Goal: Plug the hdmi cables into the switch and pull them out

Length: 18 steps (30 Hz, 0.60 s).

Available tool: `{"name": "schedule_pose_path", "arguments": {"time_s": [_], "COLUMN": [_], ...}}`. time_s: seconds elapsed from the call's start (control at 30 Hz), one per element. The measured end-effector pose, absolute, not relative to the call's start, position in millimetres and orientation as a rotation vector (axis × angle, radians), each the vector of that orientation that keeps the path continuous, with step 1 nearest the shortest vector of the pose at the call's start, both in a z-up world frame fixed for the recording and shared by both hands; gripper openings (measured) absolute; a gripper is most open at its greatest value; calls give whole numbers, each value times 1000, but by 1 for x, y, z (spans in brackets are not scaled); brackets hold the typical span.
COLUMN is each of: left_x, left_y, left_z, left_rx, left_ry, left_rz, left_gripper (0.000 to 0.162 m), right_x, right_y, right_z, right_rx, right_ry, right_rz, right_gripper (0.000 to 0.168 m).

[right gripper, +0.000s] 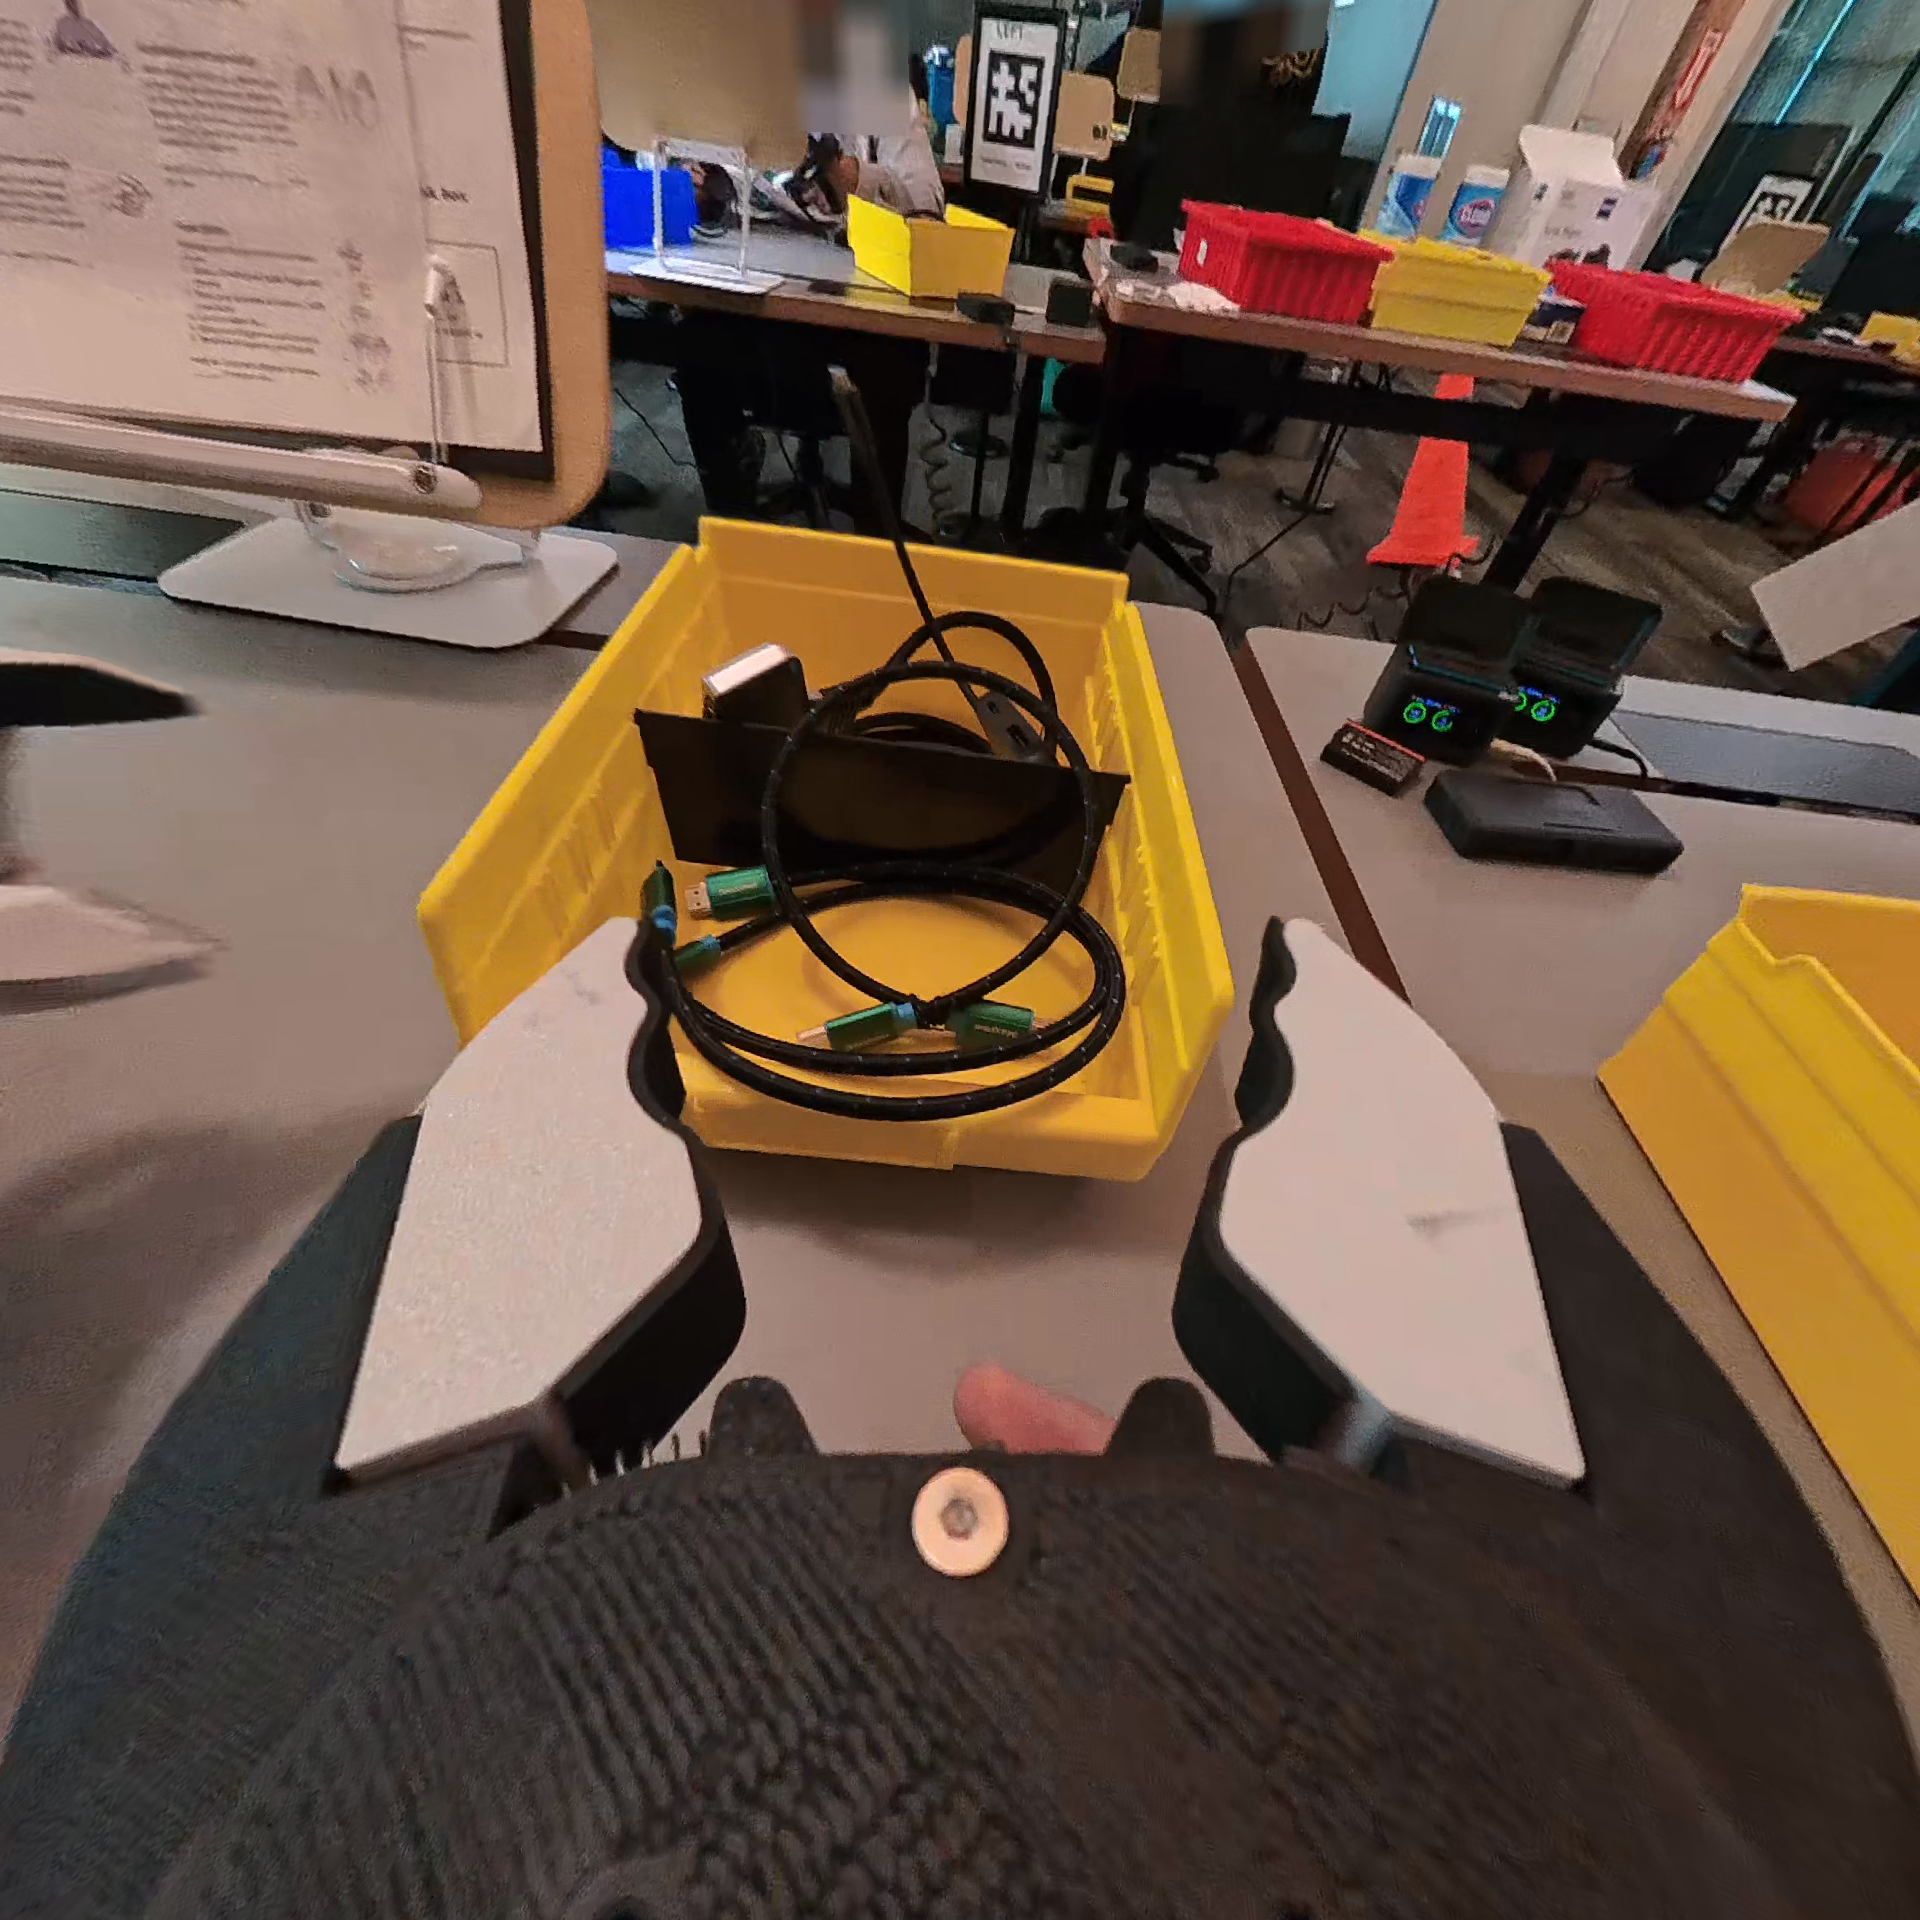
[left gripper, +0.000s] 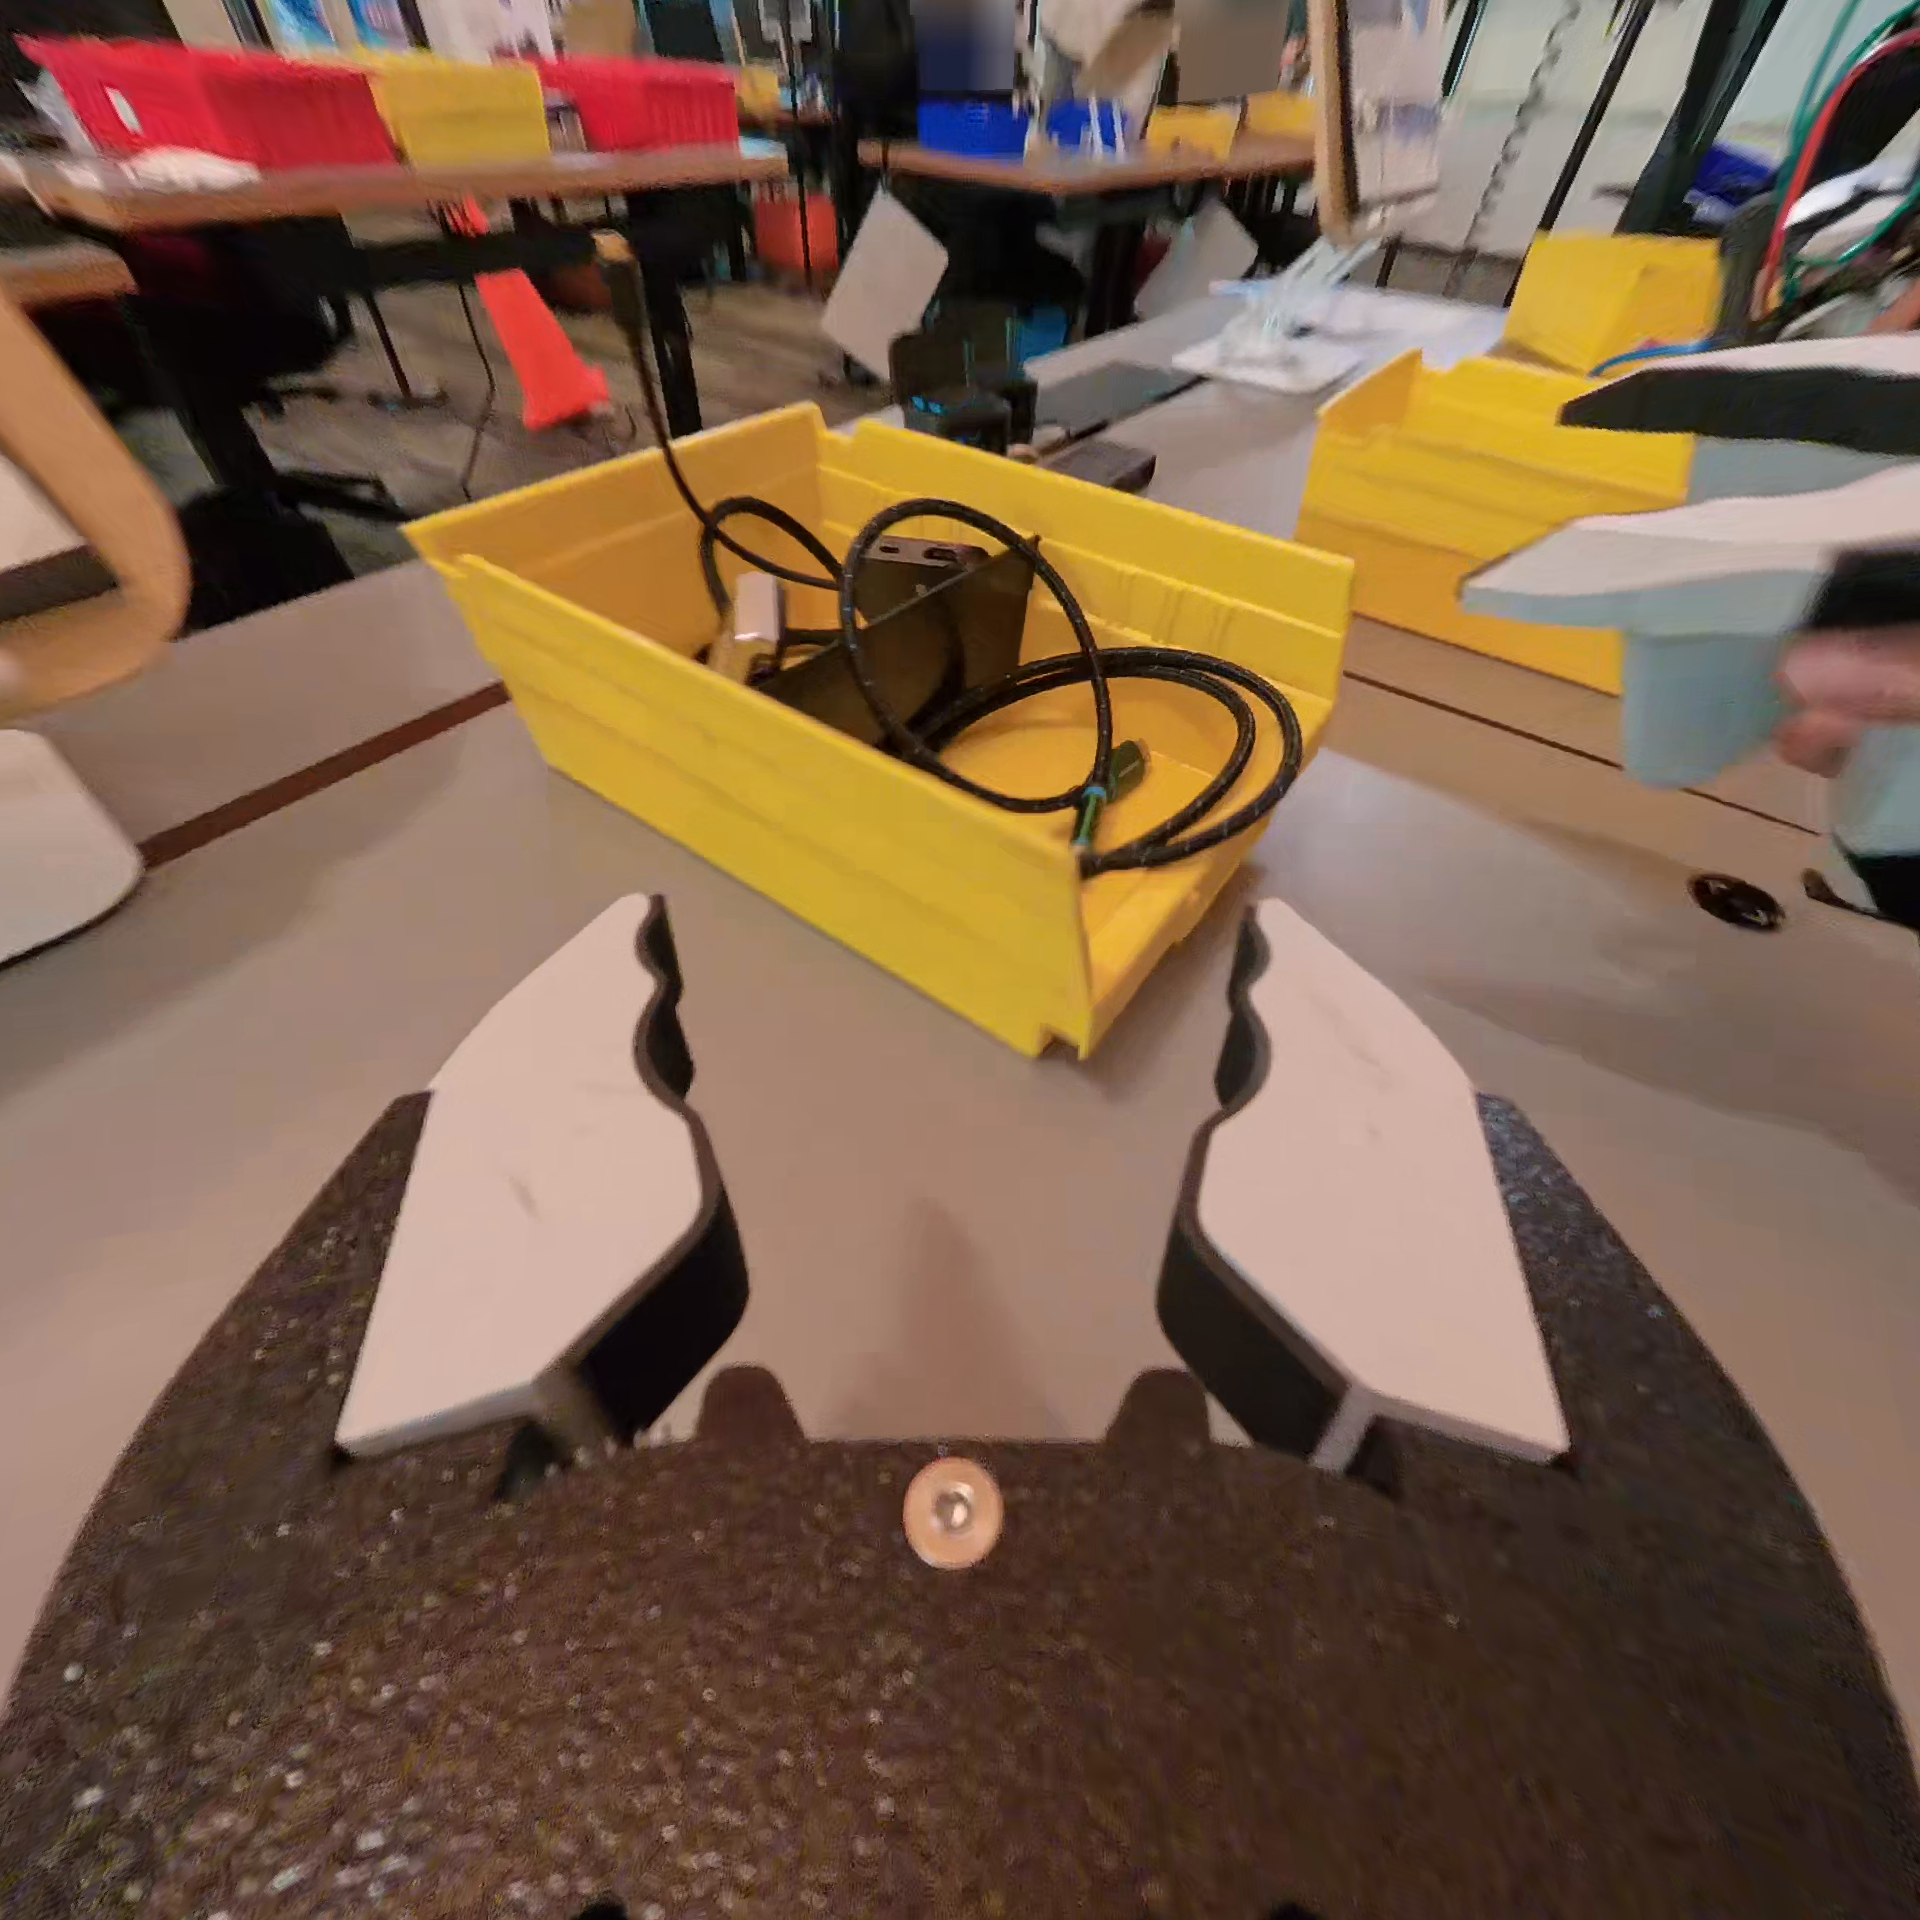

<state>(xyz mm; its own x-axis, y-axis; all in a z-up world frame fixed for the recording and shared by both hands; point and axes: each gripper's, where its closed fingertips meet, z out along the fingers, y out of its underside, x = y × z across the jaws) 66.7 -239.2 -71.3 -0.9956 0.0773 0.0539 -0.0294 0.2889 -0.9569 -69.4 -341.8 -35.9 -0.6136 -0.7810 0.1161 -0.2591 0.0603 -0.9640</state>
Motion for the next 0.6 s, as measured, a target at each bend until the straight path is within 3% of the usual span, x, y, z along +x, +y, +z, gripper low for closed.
{"name": "schedule_pose_path", "arguments": {"time_s": [0.1, 0.23, 0.43, 0.6], "left_x": [56, 56, 95, 156], "left_y": [-285, -316, -297, -236], "left_z": [-81, -115, -129, -126], "left_rx": [7, 97, -91, 22], "left_ry": [-2531, -2675, -2966, -2960], "left_rz": [1709, 1501, 1559, 1697], "left_gripper": [104, 97, 35, 9], "right_x": [-64, -57, -52, -44], "right_y": [-335, -331, -325, -312], "right_z": [-30, -32, -32, -22], "right_rx": [-1052, -1097, -1159, -1185], "right_ry": [1867, 1861, 1844, 1787], "right_rz": [-1595, -1588, -1580, -1570], "right_gripper": [103, 101, 99, 98]}}
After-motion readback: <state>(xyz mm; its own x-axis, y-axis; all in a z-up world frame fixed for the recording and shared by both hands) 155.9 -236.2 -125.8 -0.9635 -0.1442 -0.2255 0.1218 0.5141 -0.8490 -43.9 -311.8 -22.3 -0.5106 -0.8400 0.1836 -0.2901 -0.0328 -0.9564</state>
